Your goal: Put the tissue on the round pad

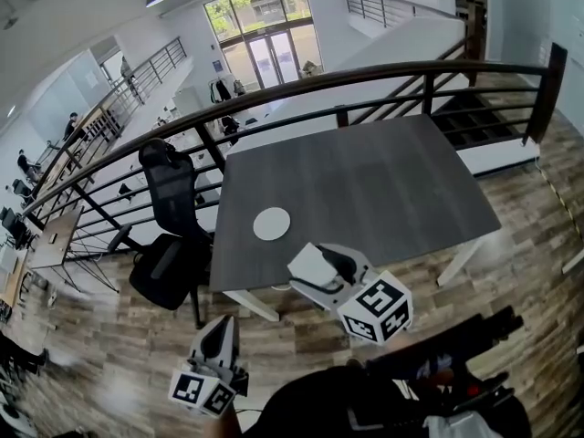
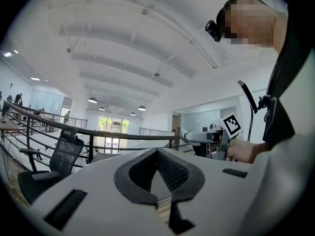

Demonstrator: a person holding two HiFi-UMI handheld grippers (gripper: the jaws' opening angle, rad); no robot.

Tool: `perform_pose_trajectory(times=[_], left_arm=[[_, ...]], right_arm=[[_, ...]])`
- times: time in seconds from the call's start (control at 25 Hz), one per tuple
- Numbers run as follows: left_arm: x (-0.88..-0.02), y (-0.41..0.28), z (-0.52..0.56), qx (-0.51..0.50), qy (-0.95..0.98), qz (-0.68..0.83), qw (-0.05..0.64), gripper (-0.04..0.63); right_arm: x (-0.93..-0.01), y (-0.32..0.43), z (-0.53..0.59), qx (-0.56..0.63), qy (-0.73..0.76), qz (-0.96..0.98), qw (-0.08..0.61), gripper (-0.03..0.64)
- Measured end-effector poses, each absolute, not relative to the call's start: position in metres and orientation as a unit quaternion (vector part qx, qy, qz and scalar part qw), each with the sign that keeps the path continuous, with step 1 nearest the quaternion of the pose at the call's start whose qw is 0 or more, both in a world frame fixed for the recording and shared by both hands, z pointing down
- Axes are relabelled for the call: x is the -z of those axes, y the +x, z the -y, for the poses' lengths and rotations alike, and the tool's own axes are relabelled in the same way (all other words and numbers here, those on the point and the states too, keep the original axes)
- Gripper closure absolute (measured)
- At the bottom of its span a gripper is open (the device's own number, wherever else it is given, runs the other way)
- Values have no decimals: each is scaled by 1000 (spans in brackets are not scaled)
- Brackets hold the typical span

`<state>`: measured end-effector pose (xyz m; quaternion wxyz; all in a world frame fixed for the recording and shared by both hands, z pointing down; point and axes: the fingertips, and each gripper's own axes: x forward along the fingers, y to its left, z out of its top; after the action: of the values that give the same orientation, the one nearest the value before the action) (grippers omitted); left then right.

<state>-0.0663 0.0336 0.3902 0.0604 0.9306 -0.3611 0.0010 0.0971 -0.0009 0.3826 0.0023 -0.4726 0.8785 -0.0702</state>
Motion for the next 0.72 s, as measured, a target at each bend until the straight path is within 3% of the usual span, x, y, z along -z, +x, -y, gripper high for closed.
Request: perform_pose_trajectory(times=[0.72], left_arm=[[-395, -20, -10, -5, 928, 368, 58, 591]], right_arm=[[-397, 142, 26, 82, -470, -879, 12, 291]])
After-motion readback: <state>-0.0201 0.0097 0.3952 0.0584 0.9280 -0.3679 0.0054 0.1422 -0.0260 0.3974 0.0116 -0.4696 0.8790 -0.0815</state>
